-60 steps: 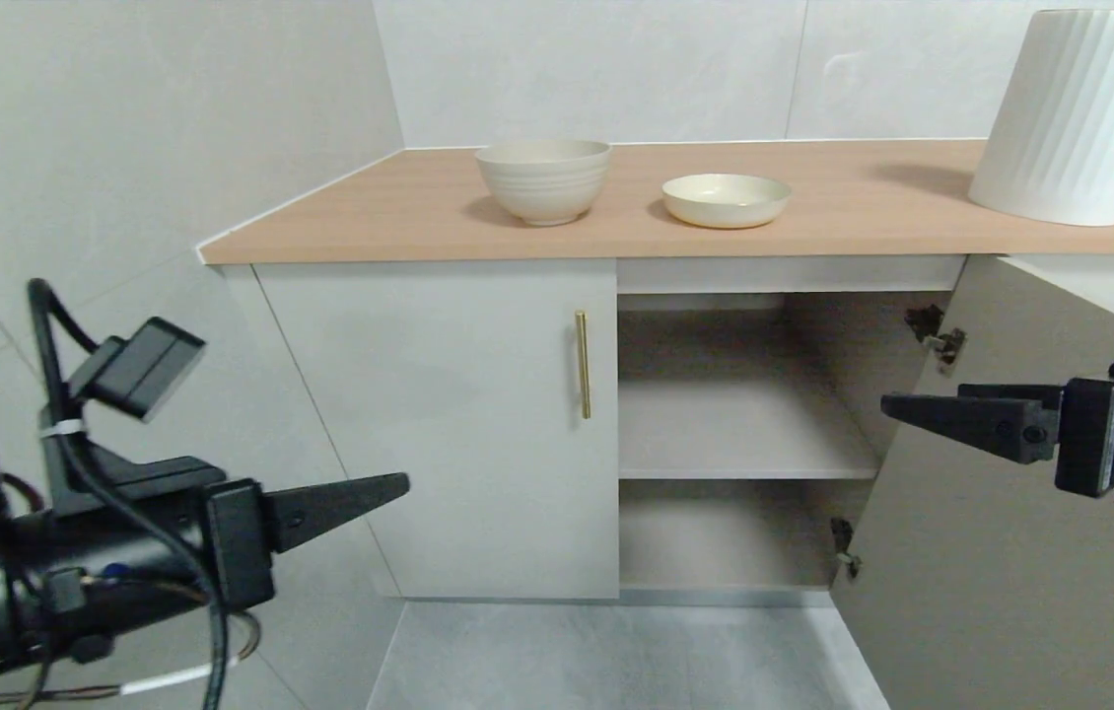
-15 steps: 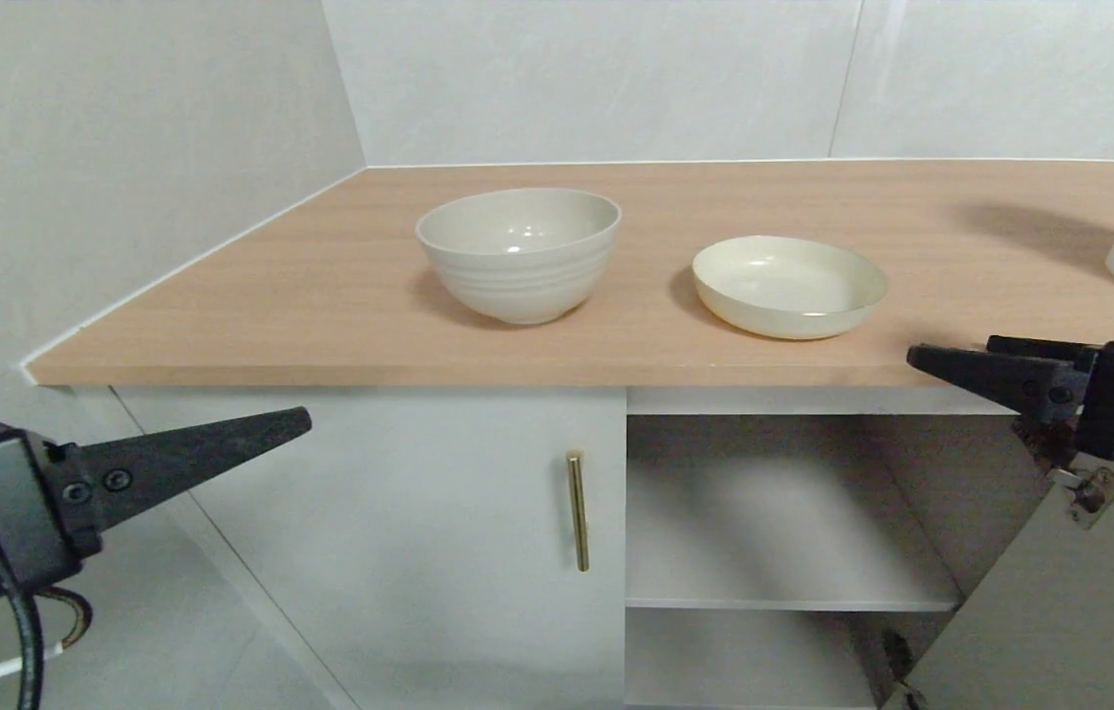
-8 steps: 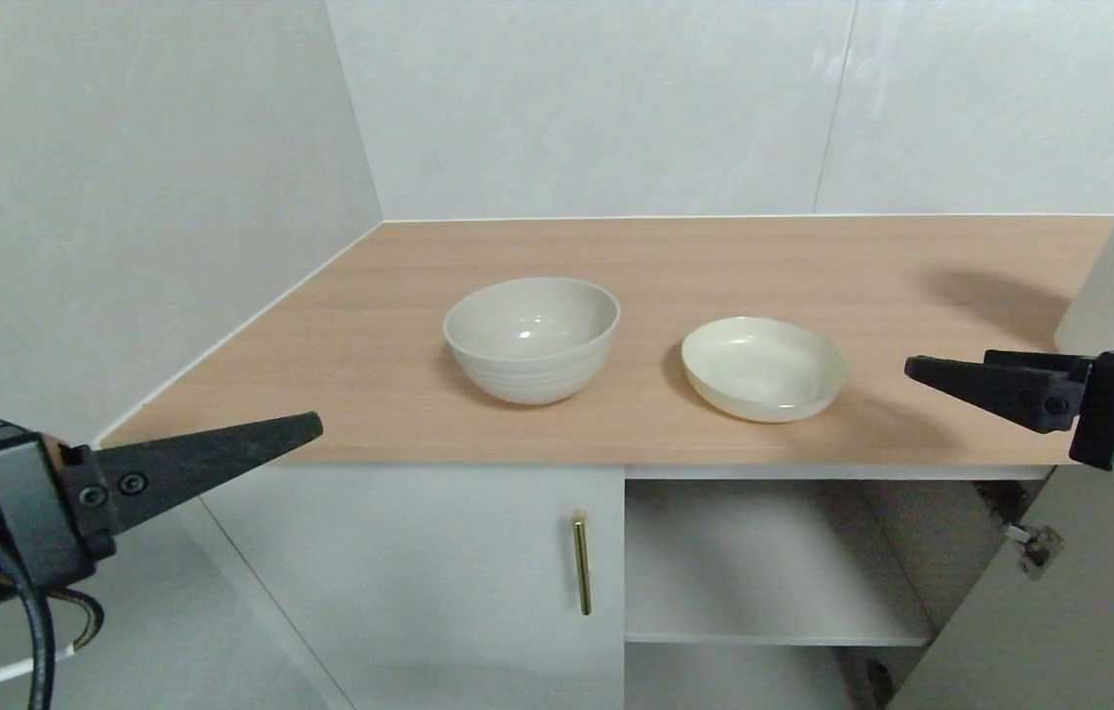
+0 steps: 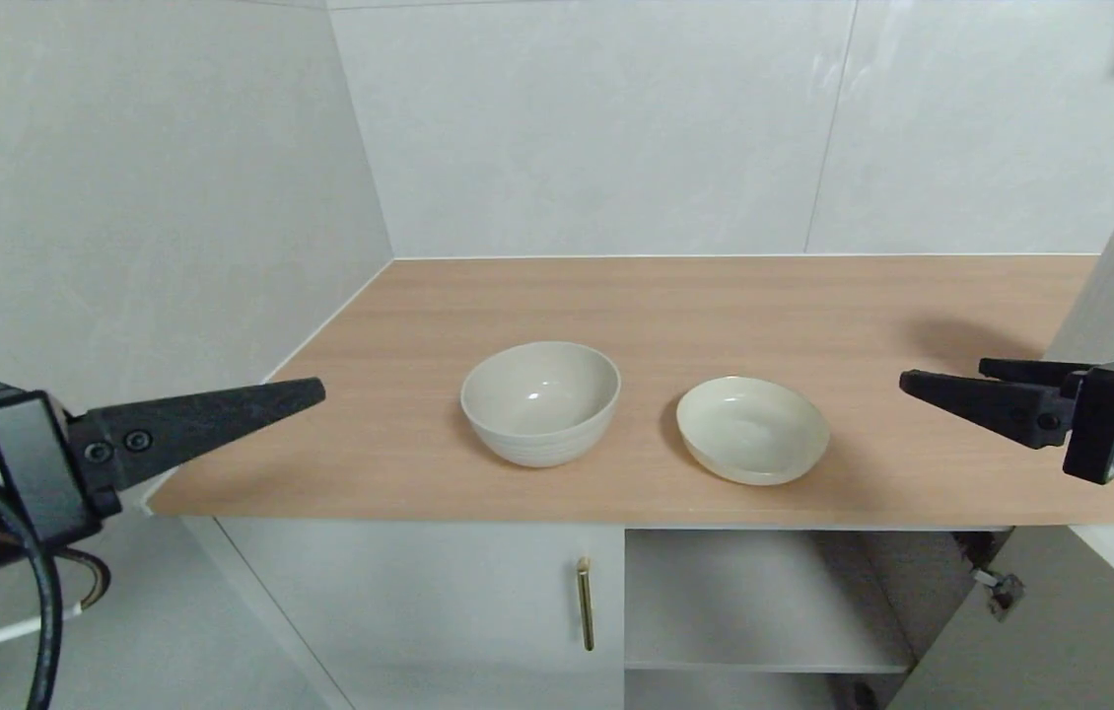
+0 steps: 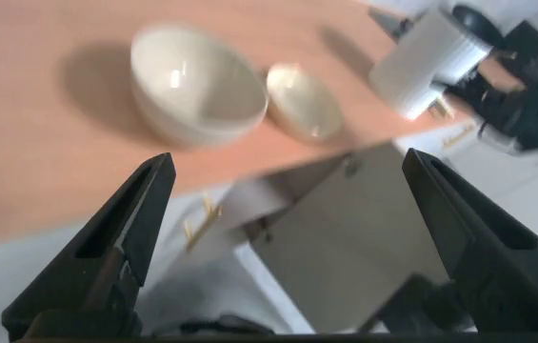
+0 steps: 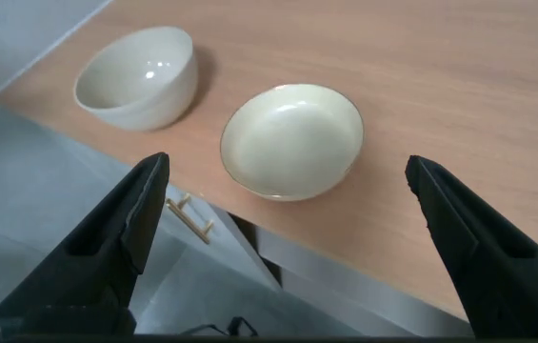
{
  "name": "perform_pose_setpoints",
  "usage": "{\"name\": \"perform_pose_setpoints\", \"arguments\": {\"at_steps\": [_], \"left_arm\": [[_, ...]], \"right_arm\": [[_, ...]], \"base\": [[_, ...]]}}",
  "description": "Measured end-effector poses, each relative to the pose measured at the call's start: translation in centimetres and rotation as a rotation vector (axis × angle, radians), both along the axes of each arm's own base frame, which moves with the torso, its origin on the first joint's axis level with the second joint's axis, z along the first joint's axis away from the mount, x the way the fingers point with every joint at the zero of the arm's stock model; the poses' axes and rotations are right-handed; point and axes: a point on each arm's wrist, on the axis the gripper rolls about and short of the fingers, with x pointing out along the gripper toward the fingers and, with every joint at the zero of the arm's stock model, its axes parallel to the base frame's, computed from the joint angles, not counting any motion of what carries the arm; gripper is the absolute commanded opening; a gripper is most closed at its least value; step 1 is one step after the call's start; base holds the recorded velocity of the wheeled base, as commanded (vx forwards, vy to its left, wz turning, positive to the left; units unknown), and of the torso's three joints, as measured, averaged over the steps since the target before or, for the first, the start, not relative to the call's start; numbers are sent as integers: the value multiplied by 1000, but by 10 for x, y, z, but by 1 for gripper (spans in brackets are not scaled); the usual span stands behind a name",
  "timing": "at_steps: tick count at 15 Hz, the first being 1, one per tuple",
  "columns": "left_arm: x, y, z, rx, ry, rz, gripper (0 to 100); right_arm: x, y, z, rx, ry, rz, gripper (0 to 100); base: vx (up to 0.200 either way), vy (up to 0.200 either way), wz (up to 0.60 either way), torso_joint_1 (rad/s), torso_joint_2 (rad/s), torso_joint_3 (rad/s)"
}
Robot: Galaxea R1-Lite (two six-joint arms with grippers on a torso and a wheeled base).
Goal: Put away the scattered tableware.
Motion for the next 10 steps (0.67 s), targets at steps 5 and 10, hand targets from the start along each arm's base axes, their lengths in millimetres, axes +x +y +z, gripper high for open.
{"name": "perform_pose_setpoints", "arguments": {"at_steps": [5,10], "left_arm": [[27,-6,32,1,7,12,100],[55,-10,38,116,256,171,100]], "right_arm": [[24,9,7,-43,42,-34,100],[68,22,16,-39,287,-294,100]], "base": [[0,0,0,6,-16,-10],[0,0,0,0,0,0]]}}
